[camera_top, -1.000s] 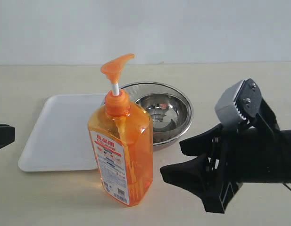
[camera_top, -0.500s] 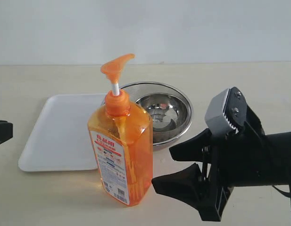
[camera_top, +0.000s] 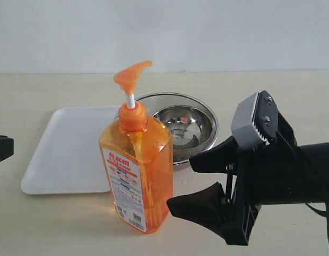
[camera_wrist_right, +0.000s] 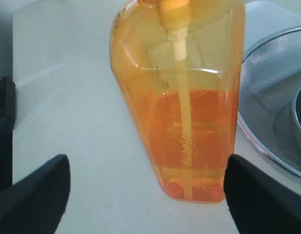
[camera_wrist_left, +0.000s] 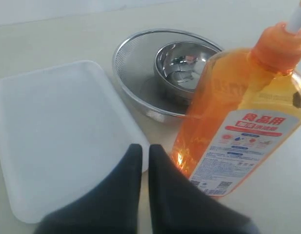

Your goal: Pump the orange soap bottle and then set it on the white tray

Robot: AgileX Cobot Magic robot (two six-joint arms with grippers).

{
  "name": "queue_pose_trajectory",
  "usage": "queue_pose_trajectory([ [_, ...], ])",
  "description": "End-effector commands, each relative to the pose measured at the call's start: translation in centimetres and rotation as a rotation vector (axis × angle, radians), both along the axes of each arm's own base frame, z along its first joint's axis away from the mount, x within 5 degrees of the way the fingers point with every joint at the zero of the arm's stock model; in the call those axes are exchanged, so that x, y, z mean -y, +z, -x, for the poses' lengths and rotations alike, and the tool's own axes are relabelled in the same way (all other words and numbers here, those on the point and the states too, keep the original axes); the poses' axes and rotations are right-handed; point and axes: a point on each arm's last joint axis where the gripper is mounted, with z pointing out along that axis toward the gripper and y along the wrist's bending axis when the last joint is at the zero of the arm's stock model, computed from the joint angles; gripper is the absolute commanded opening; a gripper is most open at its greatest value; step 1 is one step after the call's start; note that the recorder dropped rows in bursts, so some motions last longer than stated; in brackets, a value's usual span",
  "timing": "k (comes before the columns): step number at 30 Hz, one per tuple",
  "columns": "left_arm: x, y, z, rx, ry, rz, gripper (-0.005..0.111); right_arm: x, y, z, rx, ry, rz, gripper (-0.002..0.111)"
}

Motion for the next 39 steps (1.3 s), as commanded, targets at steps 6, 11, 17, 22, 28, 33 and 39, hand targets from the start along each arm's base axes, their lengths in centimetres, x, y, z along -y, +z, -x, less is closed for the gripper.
queue_pose_trajectory([
  [6,0.0,-0.2,0.1,0.002,0.001,-0.006,0.005,-0.3,0.4,-0.6,0.055,0.017,0.006,0.077],
  [11,0.0,-0.2,0.1,0.002,0.001,-0.006,0.005,-1.0,-0.1,-1.9,0.030,0.027,0.008,0.077],
  [17,-0.2,0.2,-0.2,0.046,0.031,-0.004,0.005,-1.7,-0.9,-2.9,-0.001,0.051,0.002,0.077],
  [22,-0.2,-0.3,-1.4,0.033,0.064,-0.016,0.005,-2.0,-0.8,-3.3,-0.001,0.067,-0.017,0.077],
  [28,-0.1,-2.0,-4.1,-0.008,0.141,-0.054,0.005,-2.0,-0.7,-3.3,-0.001,0.070,-0.020,0.077],
  [33,0.4,-2.5,-6.9,-0.052,0.160,-0.087,0.005,-2.1,-0.6,-3.1,-0.005,0.089,-0.043,0.077],
  [39,1.7,-1.9,-9.9,-0.075,0.124,-0.115,0.005,-3.9,-0.7,-2.5,0.032,0.110,0.035,0.077],
])
